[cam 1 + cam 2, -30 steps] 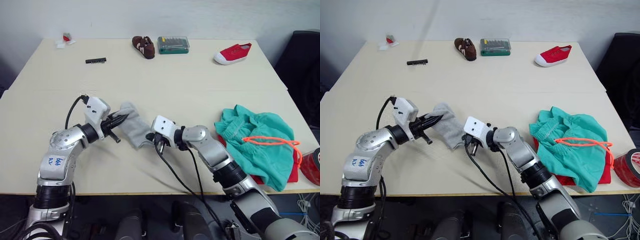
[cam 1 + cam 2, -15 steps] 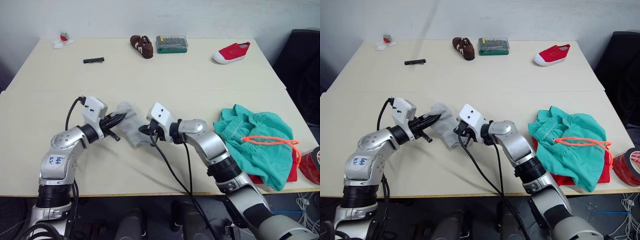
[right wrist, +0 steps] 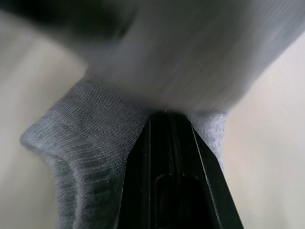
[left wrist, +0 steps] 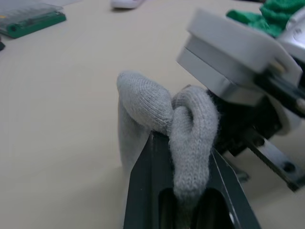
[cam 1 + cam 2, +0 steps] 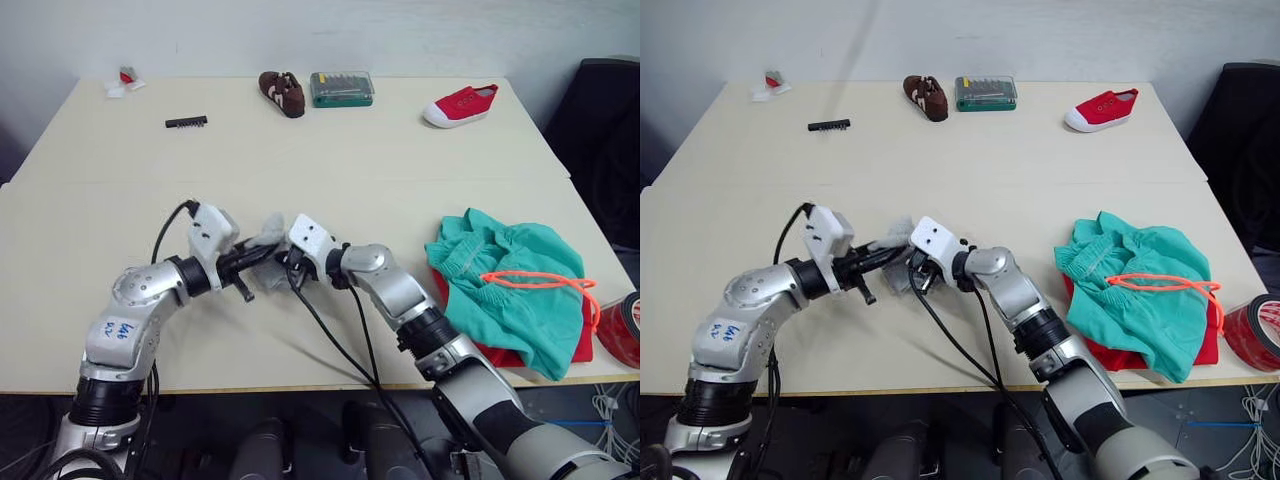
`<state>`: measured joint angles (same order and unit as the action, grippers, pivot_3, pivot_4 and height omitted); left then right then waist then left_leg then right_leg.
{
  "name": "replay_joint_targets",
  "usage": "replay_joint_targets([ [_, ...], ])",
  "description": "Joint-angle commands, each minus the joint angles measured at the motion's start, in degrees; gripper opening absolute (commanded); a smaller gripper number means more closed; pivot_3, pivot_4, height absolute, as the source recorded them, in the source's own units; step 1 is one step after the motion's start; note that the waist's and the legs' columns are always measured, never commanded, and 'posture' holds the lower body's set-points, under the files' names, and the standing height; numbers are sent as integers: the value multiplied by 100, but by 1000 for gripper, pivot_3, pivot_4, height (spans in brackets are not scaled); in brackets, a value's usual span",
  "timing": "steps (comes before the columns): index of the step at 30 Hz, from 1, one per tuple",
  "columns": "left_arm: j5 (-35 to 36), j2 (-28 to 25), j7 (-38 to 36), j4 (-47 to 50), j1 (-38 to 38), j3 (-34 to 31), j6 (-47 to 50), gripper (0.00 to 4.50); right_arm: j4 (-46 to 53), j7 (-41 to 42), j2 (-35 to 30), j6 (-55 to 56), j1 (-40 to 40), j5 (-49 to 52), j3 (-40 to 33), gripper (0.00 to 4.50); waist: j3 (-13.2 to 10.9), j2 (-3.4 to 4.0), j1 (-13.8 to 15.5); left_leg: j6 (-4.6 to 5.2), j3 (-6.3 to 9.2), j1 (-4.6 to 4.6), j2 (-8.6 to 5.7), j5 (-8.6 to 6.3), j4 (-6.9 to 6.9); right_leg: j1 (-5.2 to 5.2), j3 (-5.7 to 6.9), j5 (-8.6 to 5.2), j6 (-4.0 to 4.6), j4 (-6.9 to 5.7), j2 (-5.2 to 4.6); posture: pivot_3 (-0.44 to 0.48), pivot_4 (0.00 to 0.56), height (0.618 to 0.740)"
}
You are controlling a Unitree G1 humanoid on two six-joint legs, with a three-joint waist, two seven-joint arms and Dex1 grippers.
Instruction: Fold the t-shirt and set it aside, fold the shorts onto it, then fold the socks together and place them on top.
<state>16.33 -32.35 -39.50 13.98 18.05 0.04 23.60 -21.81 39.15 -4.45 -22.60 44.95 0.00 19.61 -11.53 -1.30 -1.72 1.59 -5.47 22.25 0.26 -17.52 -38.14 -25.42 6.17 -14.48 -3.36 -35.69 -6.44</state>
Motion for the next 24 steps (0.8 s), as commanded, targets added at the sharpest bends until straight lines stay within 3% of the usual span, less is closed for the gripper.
replay_joint_targets([
  [1, -679, -173, -1, -65, -58, 290, -901, 15, 676, -41, -236, -336, -229, 66, -213, 0, 0, 1, 18, 0, 1, 1, 0, 0, 0, 0, 0, 0, 0, 2, -1, 0, 150, 740],
  [5, -1275, -279, -53, -591, -41, 616, -1764, 15, 1817, 102, -697, -920, -550, 183, -282, 0, -1, 2, 25, 6, 3, 5, -2, -4, 1, 0, 2, 0, 0, 10, -5, 0, 150, 740],
  [11, -1381, -228, -232, -895, 11, 729, -2172, 15, 3053, 108, -1158, -1827, -625, 482, -623, 0, -6, 9, 0, 9, 1, 10, 3, -7, 8, -7, 5, 0, 0, 15, -4, 0, 150, 740],
  [16, -1373, -191, -357, -990, 35, 794, -2195, 15, 3099, -155, -670, -2296, -212, 859, -823, 0, -6, 9, 2, 9, 0, 6, 5, -3, 7, -7, 6, 0, 0, 13, -1, 0, 150, 740],
  [20, -1342, -169, -450, -986, 27, 817, -2105, 15, 2671, -207, -355, -2065, -145, 780, -422, 0, -6, 10, 9, 8, 1, 7, 5, -2, 7, -6, 8, 0, 0, 6, -1, 0, 150, 740],
  [21, -1340, -160, -460, -980, 19, 812, -2096, 649, 2584, -187, -309, -2040, -161, 784, -334, 0, -5, 9, 9, 10, 0, 8, 4, -3, 7, -6, 8, 0, 1, 7, -1, 0, 150, 740],
  [24, -1295, -128, -481, -927, -31, 777, -2024, 1456, 2306, -105, -308, -1926, -268, 752, -85, 0, -5, 9, 18, 18, -1, 11, -1, -4, 6, -5, 8, 0, 0, 11, -4, 0, 150, 740],
])
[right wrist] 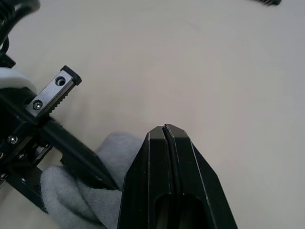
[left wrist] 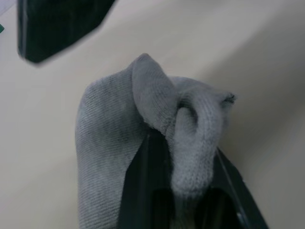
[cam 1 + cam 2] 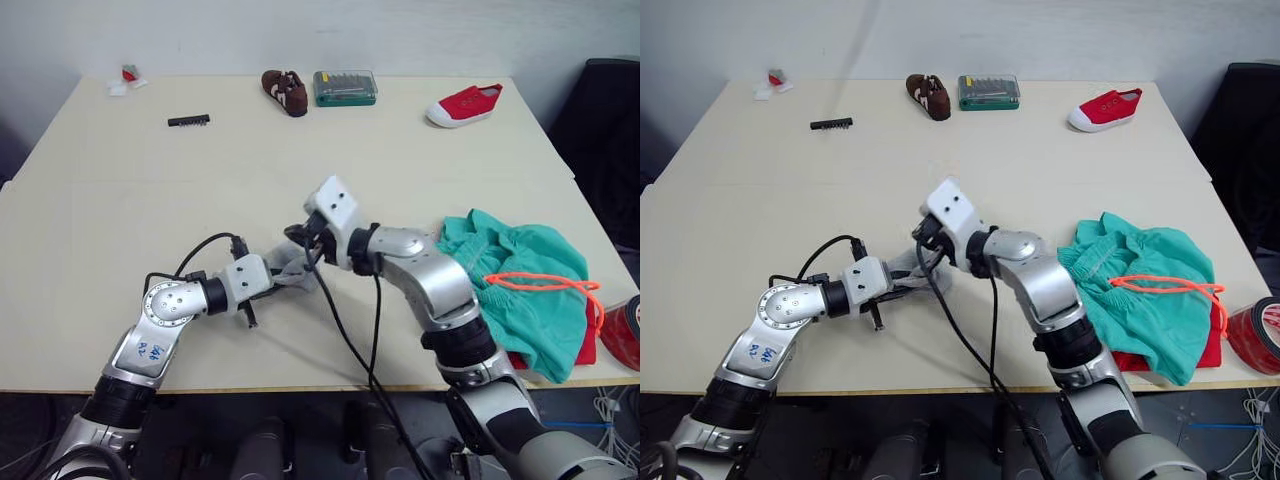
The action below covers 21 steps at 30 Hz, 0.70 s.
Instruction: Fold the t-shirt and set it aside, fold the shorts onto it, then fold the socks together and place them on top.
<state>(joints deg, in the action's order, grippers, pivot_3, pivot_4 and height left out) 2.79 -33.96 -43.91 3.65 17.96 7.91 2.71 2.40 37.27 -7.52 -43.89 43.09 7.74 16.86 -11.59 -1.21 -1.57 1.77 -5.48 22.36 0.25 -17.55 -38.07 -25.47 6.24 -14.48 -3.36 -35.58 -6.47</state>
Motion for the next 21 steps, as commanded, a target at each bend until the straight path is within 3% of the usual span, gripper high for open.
replay_joint_targets([
  [1, 148, 44, -58, 172, -74, -64, 141, 1794, -288, 119, -74, 330, -155, -127, 347, 0, 1, 0, 0, 1, 0, 1, -1, 0, -1, 0, 1, 0, 0, 2, -1, 0, 150, 740],
  [9, 2286, -306, -595, 1225, -568, -1314, 1950, 4366, -573, 298, -444, 791, -442, -313, 618, 0, 0, -1, -13, -6, 3, -4, 8, 3, -1, 1, 3, 0, 0, 0, 3, 0, 150, 740],
  [10, 2613, -389, -633, 1235, -529, -1516, 2329, 4444, -587, 299, -458, 824, -455, -327, 623, 0, 0, -1, -11, -10, 4, -6, 8, 5, -2, 1, 3, -1, 1, 1, 3, 0, 150, 740],
  [12, 2968, -470, -568, 1079, -312, -1777, 2795, 4444, -608, 297, -459, 861, -465, -335, 617, 0, 1, -1, -9, -14, 6, -11, 7, 9, -2, 3, 2, -1, 1, 2, 2, 0, 150, 740],
  [14, 2988, -465, -473, 708, 83, -1849, 2933, 4070, -615, 289, -456, 899, -480, -341, 619, 0, 1, -2, 9, -14, 6, -12, 6, 10, -3, 4, 2, -1, 1, 0, 3, 0, 150, 740],
  [21, 2127, -293, -725, -714, 1132, -1151, 2165, 1901, -591, 303, -482, 1005, -510, -401, 614, 0, 4, -7, 3, -11, 8, -10, -3, 10, -4, 9, 5, 0, 0, -8, 4, 0, 150, 740],
])
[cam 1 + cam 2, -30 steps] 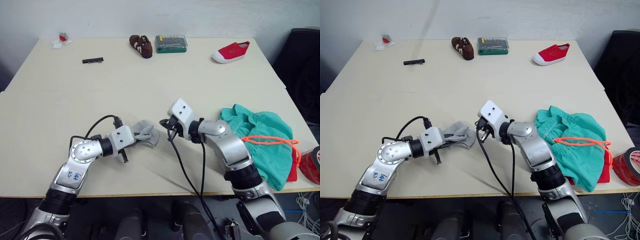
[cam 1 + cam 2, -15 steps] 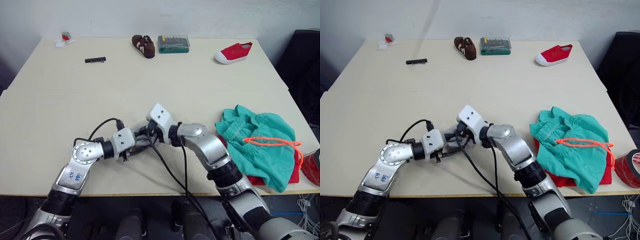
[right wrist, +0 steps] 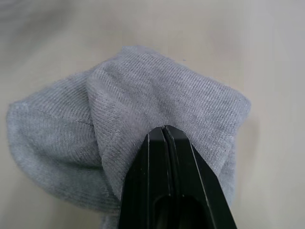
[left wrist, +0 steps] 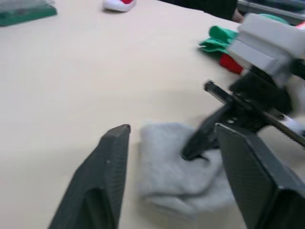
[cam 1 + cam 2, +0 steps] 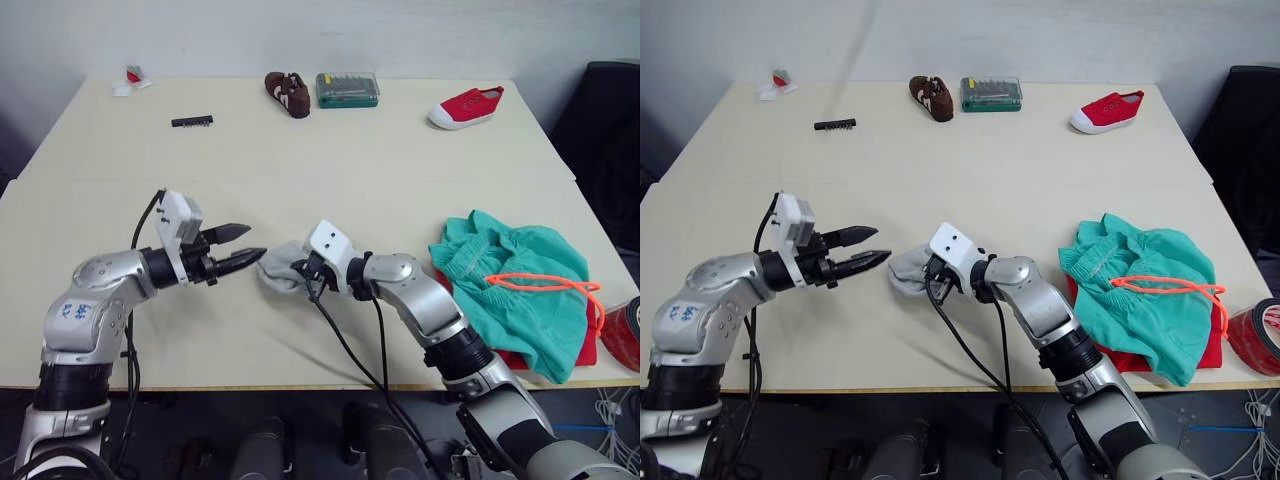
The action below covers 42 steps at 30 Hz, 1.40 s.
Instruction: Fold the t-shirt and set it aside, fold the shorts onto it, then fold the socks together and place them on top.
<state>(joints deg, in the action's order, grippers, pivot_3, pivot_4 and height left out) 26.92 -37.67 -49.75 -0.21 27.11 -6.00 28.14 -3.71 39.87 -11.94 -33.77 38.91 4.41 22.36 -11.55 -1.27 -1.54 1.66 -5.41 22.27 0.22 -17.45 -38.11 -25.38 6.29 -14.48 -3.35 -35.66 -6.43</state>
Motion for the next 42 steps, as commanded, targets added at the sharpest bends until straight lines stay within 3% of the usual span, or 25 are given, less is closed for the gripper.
replay_joint_targets([
  [1, -406, 128, -215, -504, 351, 381, -503, 1596, 46, 57, -68, 6, -104, -76, 67, 0, 0, 0, -2, 0, 0, 1, 0, 0, 1, 0, 1, 0, 0, 2, 0, 0, 150, 740],
  [6, -914, 148, -764, -907, 569, 1047, -999, 45, 92, 70, -195, 126, -136, -171, 75, 0, 0, 0, -5, 1, -7, 4, 0, 0, 0, -2, -2, 0, 0, 5, 2, 0, 150, 740],
  [9, -1265, 75, -1015, -1076, 548, 1350, -1332, 45, 152, 87, -225, 177, -168, -176, 47, 0, 0, 0, -4, 1, -8, 4, 1, 0, 0, -2, -3, 0, 0, 5, 3, 0, 150, 740],
  [13, -1844, 217, -681, -1572, 696, 1576, -1737, 45, 670, 455, -524, 276, -352, -28, 29, 0, 0, 0, 9, 2, -6, 4, 2, 1, -1, -2, -3, 0, 0, 5, 2, 0, 150, 740],
  [18, -2063, 322, -571, -1849, 733, 1589, -2042, 45, 1177, 902, -1051, 149, -669, 177, -80, 0, 2, -4, 27, 11, -7, 4, 0, -3, -6, 0, -2, 1, -2, 5, -1, 0, 150, 740],
  [21, -2100, 340, -560, -1884, 678, 1562, -2116, 45, 1478, 797, -1153, -369, -888, 515, -529, 0, 2, -4, 28, 11, -6, 2, 1, -2, -7, 0, -2, 1, -2, 4, -1, 0, 150, 740],
  [25, -2113, 333, -564, -1845, 556, 1546, -2172, 45, 2001, 539, -1059, -1874, -1252, 1405, -1433, 0, 3, -4, 33, 10, -3, 1, 2, -1, -8, 1, -2, 1, -2, 4, -3, 0, 150, 740],
  [28, -2123, 328, -558, -1829, 479, 1535, -2201, 0, 2152, 322, -827, -2958, -1426, 2002, -1915, 562, 5, -4, 25, 10, -3, -3, 4, -2, -7, 1, -3, 1, -2, 5, -5, 0, 150, 740],
  [34, -2162, 315, -544, -1753, 345, 1535, -2240, 0, 1624, -428, 251, -4491, -1135, 2762, -3015, 2716, 8, 1, 5, 10, -3, -9, 5, -2, -5, 1, -6, 1, -1, 5, -5, 0, 150, 740],
  [39, -2146, 300, -527, -1783, 211, 1452, -2398, 0, 1196, -904, 811, -4934, -1006, 2893, -3286, 4408, 43, 12, -11, 10, -3, -10, 5, -3, 1, 1, -7, 1, 0, 4, -7, 0, 150, 740],
  [42, -2098, 315, -559, -1828, 253, 1399, -2352, 0, 735, -1119, 1059, -4876, -783, 2862, -3266, 4461, 65, 10, -30, 11, -7, -15, 5, -4, 5, 1, -10, 1, 0, 4, -6, 0, 150, 740],
])
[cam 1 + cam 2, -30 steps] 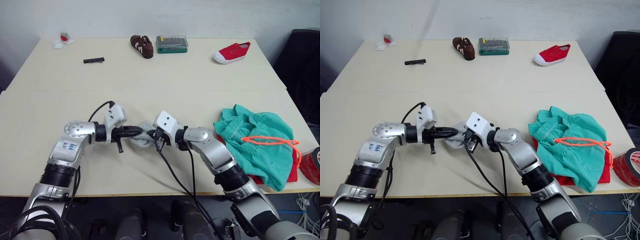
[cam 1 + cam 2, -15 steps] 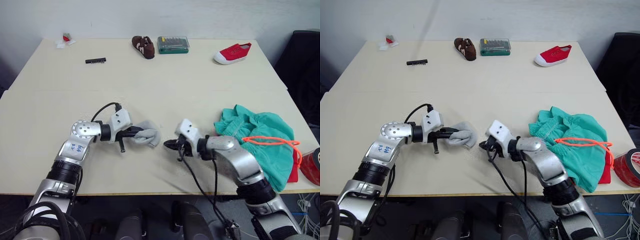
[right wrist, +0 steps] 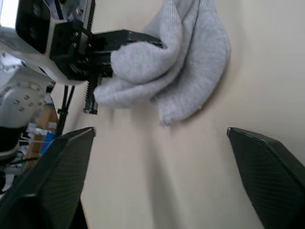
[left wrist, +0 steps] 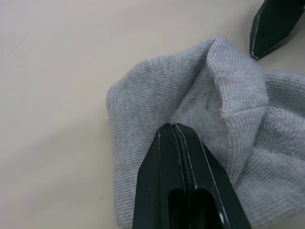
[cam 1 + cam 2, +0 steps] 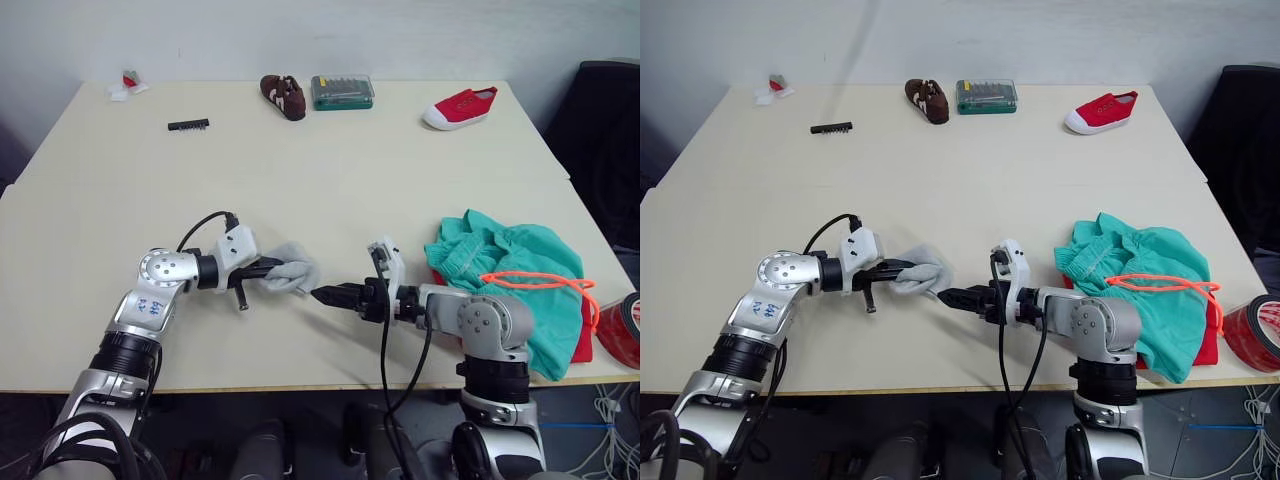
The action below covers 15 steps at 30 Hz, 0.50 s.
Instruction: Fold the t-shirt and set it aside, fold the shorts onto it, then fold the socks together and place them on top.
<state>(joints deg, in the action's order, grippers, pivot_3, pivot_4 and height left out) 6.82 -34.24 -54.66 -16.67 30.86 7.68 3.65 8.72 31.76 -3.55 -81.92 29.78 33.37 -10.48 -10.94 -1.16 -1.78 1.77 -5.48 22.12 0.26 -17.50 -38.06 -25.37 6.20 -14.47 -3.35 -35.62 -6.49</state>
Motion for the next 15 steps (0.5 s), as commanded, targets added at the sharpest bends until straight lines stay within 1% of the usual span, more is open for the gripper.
replay_joint_targets([
  [1, -85, -23, -85, -187, -96, 37, 120, 0, -683, -372, 297, -12, 216, -51, 20, 4461, 9, -4, -10, 6, -3, -4, 0, -3, 0, 0, -4, 0, 0, 1, 0, 0, 150, 740],
  [4, -100, 7, -106, -132, -36, 74, 191, 0, -1054, -541, 484, 174, 435, -84, 32, 4461, 18, 0, -18, 11, -2, -9, 2, -6, 0, 0, -4, -1, 2, -5, 1, 0, 150, 740],
  [8, -126, 73, -25, -50, 37, 73, 244, 0, -1562, -757, 786, 440, 736, -18, -180, 4461, 22, 1, -20, 9, -1, -11, 3, -4, 1, 0, -4, -2, 3, -7, 2, 0, 150, 740],
  [15, -106, 5, 42, 156, -57, -40, 339, 0, -2085, -981, 935, 720, 997, 73, -331, 4461, 22, 1, -18, 5, -1, -10, 4, -2, 1, 0, -5, -2, 3, -7, 1, 0, 150, 740],
])
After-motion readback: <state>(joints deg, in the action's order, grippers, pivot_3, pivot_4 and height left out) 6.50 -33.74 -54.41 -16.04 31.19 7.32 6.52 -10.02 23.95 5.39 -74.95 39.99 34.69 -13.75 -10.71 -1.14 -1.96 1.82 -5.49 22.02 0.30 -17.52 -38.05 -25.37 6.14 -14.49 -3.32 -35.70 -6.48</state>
